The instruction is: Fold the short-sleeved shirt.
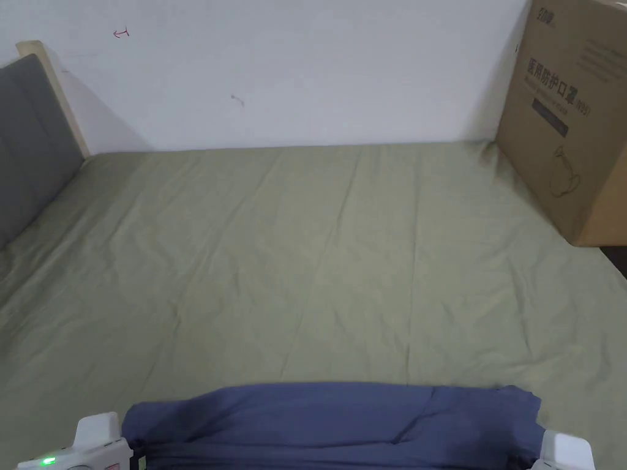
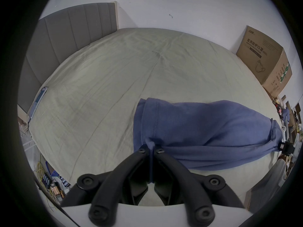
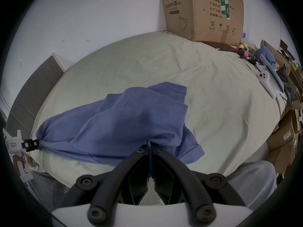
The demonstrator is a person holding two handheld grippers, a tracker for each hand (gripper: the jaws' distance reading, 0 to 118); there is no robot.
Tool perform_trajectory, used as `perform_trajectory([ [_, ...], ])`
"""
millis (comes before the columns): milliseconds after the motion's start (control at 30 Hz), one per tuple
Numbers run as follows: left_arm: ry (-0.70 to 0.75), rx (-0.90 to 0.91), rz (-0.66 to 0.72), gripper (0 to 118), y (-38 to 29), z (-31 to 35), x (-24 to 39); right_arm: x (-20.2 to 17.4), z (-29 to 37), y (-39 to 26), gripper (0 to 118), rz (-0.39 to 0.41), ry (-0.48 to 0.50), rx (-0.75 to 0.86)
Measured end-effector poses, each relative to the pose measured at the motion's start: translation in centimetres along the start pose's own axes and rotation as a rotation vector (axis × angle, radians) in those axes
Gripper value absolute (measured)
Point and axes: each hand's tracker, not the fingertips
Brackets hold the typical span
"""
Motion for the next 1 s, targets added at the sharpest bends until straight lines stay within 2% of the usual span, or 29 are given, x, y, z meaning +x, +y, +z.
perform_trajectory([
  [33, -0.002, 0.004, 0.001, 41, 0.2, 0.4, 0.1, -0.4, 0.7, 0.3, 17, 0.003, 0.001, 0.008],
  [67, -0.002, 0.006, 0.001, 50, 0.4, 0.8, 0.2, -0.7, 1.3, 0.6, 17, 0.01, -0.002, 0.015],
  [100, -0.003, 0.01, 0.007, 50, 0.8, 1.4, 0.2, -1.0, 2.1, 1.1, 21, 0.026, -0.017, 0.032],
  [133, -0.021, 0.025, 0.023, 76, 1.3, 2.2, 0.1, -1.2, 3.0, 1.8, 40, 0.043, -0.029, 0.057],
  [167, -0.048, 0.046, 0.032, 96, 1.8, 3.1, 0.2, -1.7, 4.0, 2.4, 62, 0.048, -0.028, 0.083],
  [200, -0.082, 0.102, 0.04, 108, 2.5, 4.4, 0.5, -2.1, 5.2, 3.4, 79, 0.055, -0.019, 0.125],
  [233, -0.105, 0.165, 0.04, 111, 3.4, 6.0, 1.0, -2.6, 6.5, 4.6, 90, 0.062, -0.005, 0.174],
  [467, -0.176, 0.551, 0.015, 111, 9.1, 15.5, 5.7, -8.4, 14.5, 11.2, 90, 0.166, 0.062, 0.525],
  [600, -0.159, 0.698, -0.023, 111, 10.8, 18.7, 8.5, -11.7, 17.5, 12.9, 90, 0.201, 0.053, 0.667],
  [700, -0.135, 0.799, -0.053, 107, 11.1, 20.1, 10.3, -13.4, 18.5, 13.3, 90, 0.229, 0.018, 0.763],
  [800, -0.117, 0.876, -0.066, 88, 10.9, 20.7, 11.6, -14.5, 19.0, 13.4, 86, 0.248, -0.015, 0.818],
  [867, -0.125, 0.881, -0.067, 66, 10.7, 21.0, 12.0, -14.8, 19.1, 13.3, 68, 0.258, -0.028, 0.846],
  [900, -0.132, 0.888, -0.076, 51, 10.6, 21.0, 12.1, -15.0, 19.3, 13.2, 53, 0.259, -0.034, 0.854],
  [933, -0.138, 0.889, -0.082, 26, 10.6, 21.0, 12.1, -15.1, 19.3, 13.1, 29, 0.265, -0.038, 0.864],
  [967, -0.138, 0.894, -0.086, 8, 10.5, 21.0, 12.3, -15.0, 19.1, 13.2, 10, 0.267, -0.039, 0.869],
  [1000, -0.132, 0.895, -0.092, 0, 10.4, 21.1, 12.5, -15.1, 19.1, 13.2, 1, 0.274, -0.044, 0.874],
])
